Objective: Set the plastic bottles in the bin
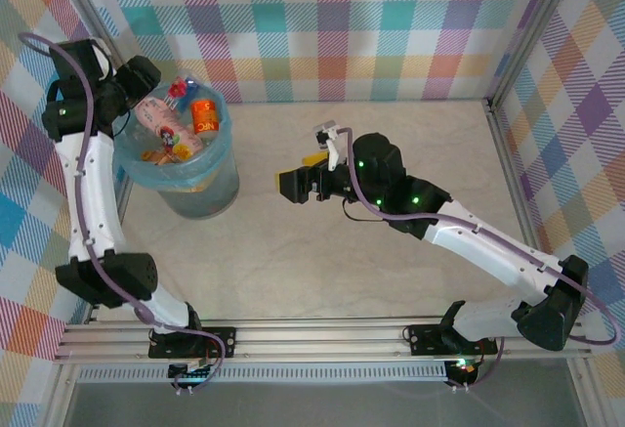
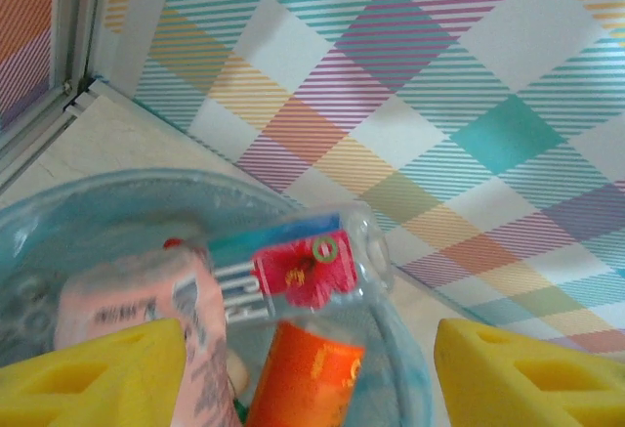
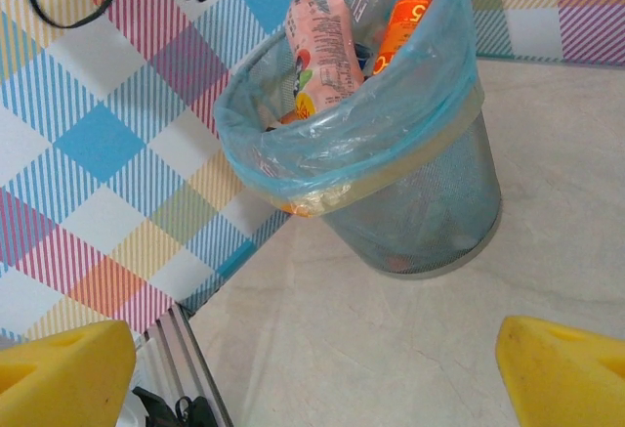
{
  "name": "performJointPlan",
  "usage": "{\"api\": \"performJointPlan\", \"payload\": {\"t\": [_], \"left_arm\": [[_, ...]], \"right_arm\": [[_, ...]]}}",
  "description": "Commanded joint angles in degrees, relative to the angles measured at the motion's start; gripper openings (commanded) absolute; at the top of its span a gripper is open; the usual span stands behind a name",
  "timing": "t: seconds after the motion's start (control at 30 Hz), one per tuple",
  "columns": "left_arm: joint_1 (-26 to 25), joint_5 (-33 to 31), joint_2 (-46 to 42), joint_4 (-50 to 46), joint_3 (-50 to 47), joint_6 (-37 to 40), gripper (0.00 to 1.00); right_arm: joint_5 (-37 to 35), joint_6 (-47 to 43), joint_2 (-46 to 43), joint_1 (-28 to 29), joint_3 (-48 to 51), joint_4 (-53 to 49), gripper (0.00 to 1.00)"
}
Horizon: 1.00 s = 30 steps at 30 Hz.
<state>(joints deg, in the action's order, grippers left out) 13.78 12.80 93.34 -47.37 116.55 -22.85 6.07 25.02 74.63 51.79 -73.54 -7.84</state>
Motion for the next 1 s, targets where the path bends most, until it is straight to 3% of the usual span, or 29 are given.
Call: {"api": "performJointPlan", "payload": {"t": [0.0, 0.27, 0.6, 0.7, 0.8, 0.9, 0.97], "left_arm": [[-0.1, 2.5, 6.3, 0.0, 2.2, 0.7, 0.68], [-3.3, -0.6, 12.1, -5.0, 3.9, 4.4, 0.68], [-3.3, -1.8, 5.5, -5.6, 0.4, 5.4, 0.69], [-3.2, -3.6, 1.5, -5.5, 3.4, 4.9, 0.74], [-3.2, -9.6, -5.7, -3.6, 1.8, 5.2, 0.79], [-3.3, -14.2, -17.8, 4.8, -11.4, 7.2, 0.82], [-3.5, -14.0, -28.4, 12.8, -26.2, 8.9, 0.83]], "right_arm": [[0.6, 0.4, 0.9, 0.2, -2.1, 0.2, 0.95], [1.0, 1.3, 1.5, 0.3, -2.1, -0.3, 0.94], [-0.6, 2.2, 1.0, 0.3, -3.0, -2.3, 0.94], [-6.4, 1.0, 0.9, 0.2, -5.8, -7.2, 0.94], [-15.6, -1.5, -0.6, 0.0, -7.7, -11.6, 0.97], [-24.8, -4.3, -3.4, -2.0, -6.9, -13.9, 1.0], [-30.4, -7.1, -5.4, -5.0, -4.4, -14.1, 1.0]]}}
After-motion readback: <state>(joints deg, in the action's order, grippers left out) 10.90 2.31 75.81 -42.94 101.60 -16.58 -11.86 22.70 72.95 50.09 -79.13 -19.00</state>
